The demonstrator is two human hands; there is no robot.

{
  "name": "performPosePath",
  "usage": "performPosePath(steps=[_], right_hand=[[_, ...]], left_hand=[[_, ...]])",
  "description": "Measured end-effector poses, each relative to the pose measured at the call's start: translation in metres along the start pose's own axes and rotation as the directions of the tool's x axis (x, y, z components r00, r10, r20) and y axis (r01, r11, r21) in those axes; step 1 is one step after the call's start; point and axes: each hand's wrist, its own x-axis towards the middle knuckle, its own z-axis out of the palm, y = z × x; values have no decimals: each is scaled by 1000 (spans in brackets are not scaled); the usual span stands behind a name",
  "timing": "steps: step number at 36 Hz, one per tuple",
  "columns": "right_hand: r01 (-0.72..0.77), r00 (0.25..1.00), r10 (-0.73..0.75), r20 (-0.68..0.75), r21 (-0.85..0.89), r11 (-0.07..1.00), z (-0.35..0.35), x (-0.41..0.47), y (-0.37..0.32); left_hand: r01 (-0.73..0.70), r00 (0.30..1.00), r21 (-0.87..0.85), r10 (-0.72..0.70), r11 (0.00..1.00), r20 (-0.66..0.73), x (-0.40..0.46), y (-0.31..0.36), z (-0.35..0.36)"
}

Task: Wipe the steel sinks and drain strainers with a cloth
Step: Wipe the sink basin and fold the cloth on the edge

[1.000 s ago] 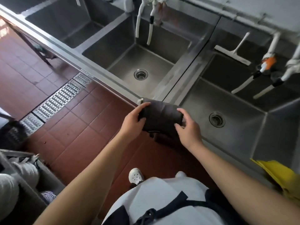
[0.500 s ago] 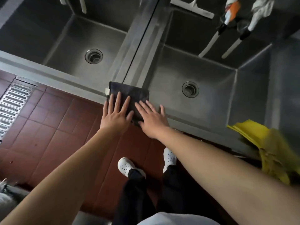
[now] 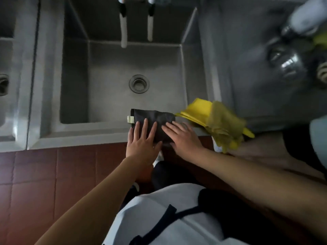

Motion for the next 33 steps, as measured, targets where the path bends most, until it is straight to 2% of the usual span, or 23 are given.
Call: performPosePath(steps=[4, 8, 10, 12, 14, 17, 20, 25, 28, 30, 32, 33], right_hand=[[-59, 998, 61, -26, 73, 996, -4, -26, 39], [-86, 995, 91, -40, 117, 989, -5, -36, 53], [-99, 992, 109, -65, 139, 985, -2, -35, 50], [-134, 985, 150, -89, 159, 978, 1, -32, 42], [-163, 979, 180, -97, 165, 973, 2, -29, 32], [-141, 979, 160, -125, 146, 979, 5, -20, 14], [-110, 990, 119, -80, 106, 988, 6, -4, -4], [20, 999, -14, -48, 113, 993, 6, 17, -38], [57, 998, -58, -3, 180, 982, 4, 27, -66], [62, 998, -62, -11, 261, 963, -2, 37, -89], [43, 995, -2, -97, 427, 903, -7, 44, -116], [18, 988, 68, -138, 544, 839, -11, 46, -131]], left_hand=[[-122, 991, 70, 118, 990, 57, 16, 36, -5], [-187, 982, 218, 177, 958, 64, 22, 53, -19], [-167, 986, 144, 169, 975, -1, 30, 52, -28], [-98, 993, -2, 97, 995, -66, 41, 46, -38], [-32, 995, -43, 28, 999, -96, 52, 33, -44], [6, 999, -43, -4, 999, 45, 66, 6, -53], [47, 978, -68, -32, 997, 207, 74, -20, -71], [121, 975, -51, -109, 991, 196, 54, -69, -103], [179, 968, -200, -136, 963, 211, 24, -97, -116], [169, 978, -271, -126, 948, 168, -1, -115, -122], [147, 988, -342, -119, 928, 101, -29, -133, -126], [139, 990, -381, -120, 914, 72, -45, -143, -128]])
